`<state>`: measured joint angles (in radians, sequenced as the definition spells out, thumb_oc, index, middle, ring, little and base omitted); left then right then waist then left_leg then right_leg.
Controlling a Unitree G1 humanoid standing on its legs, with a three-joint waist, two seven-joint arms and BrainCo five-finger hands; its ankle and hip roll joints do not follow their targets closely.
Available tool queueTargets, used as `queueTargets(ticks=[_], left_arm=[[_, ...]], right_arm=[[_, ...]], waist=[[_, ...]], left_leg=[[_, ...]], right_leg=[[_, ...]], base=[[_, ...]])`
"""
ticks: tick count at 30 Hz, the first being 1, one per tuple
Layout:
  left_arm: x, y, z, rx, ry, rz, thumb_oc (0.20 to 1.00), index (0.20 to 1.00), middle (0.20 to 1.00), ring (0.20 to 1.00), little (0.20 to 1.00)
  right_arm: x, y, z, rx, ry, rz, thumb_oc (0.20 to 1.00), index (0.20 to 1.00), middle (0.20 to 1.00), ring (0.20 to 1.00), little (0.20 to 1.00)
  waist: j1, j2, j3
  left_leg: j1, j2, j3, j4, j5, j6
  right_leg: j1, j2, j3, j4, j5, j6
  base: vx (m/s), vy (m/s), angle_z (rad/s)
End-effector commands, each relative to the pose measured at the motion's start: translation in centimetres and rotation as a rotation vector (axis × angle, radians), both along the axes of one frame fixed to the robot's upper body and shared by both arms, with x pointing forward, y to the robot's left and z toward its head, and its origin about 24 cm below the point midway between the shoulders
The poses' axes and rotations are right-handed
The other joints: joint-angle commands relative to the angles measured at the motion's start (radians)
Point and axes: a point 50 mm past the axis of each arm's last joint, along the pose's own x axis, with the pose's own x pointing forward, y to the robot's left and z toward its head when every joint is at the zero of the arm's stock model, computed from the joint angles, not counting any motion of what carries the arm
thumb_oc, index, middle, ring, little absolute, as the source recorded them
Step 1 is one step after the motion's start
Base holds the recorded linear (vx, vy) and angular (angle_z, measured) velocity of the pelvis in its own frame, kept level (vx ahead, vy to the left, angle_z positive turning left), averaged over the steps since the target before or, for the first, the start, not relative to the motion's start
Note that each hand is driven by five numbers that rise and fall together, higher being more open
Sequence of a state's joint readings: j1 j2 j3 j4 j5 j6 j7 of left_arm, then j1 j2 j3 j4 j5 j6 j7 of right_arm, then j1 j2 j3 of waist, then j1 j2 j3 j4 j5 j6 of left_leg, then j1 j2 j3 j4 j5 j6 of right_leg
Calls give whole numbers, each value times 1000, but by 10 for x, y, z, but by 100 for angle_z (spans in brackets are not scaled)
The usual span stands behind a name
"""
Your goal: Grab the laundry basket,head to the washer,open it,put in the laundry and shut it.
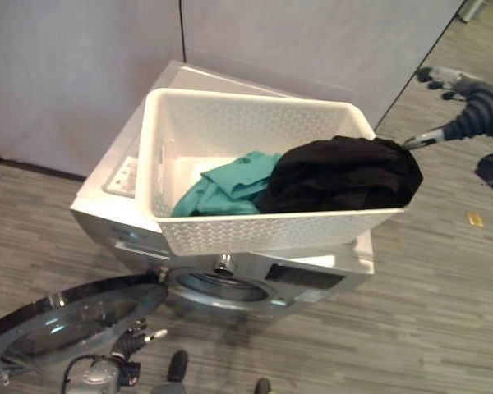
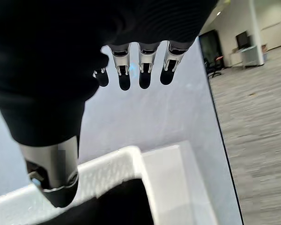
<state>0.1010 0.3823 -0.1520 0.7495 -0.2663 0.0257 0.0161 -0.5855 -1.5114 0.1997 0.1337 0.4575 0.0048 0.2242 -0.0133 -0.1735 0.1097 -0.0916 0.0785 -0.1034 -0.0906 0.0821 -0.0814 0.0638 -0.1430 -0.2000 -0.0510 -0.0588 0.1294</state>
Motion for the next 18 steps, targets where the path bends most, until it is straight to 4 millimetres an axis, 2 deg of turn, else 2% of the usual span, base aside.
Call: queueTargets(ticks=[1, 3, 9, 11, 14, 18], left_arm=[[7, 4, 4, 11, -25, -42, 1000, 1000, 1000, 1000, 1000], [8, 1, 5, -7, -30, -59, 1000, 1000, 1000, 1000, 1000], [13, -6, 5, -15, -32, -99, 1000, 1000, 1000, 1000, 1000], [13, -6, 5, -16, -29, -102, 1000, 1000, 1000, 1000, 1000], [12, -9, 2, -25, -13, -111, 1000, 1000, 1000, 1000, 1000], [11, -11, 0, -32, -4, -120, 1000, 1000, 1000, 1000, 1000]], right_arm=[[-9, 3, 31, -55, -74, 8, 1000, 1000, 1000, 1000, 1000], [-4, 20, 28, -95, -37, 78, 1000, 1000, 1000, 1000, 1000], [-1, 34, 29, -138, -7, 135, 1000, 1000, 1000, 1000, 1000], [1, 37, 27, -143, 0, 146, 1000, 1000, 1000, 1000, 1000], [9, 55, 19, -165, 35, 215, 1000, 1000, 1000, 1000, 1000], [10, 63, 16, -212, 65, 232, 1000, 1000, 1000, 1000, 1000]], waist=[[46, -21, -32], [48, -24, -29], [48, -34, -23], [49, -36, -23], [59, -43, -21], [61, -46, -16]], left_leg=[[53, 95, 34, 3, -97, 8], [58, 98, 41, 3, -100, 11], [42, 93, 33, 3, -95, 12], [39, 92, 30, 3, -94, 12], [33, 91, 30, 3, -94, 14], [25, 90, 23, 3, -91, 14]], right_leg=[[-98, -73, 16, 143, 54, 48], [-102, -71, 23, 142, 52, 49], [-106, -73, 12, 138, 54, 51], [-108, -73, 11, 138, 55, 51], [-110, -73, 8, 134, 57, 51], [-111, -72, 3, 133, 57, 50]], base=[[-13, 5, -8], [-24, 6, -7], [-24, -3, 0], [0, 0, 0], [-3, -1, 1], [-10, -1, 2]])
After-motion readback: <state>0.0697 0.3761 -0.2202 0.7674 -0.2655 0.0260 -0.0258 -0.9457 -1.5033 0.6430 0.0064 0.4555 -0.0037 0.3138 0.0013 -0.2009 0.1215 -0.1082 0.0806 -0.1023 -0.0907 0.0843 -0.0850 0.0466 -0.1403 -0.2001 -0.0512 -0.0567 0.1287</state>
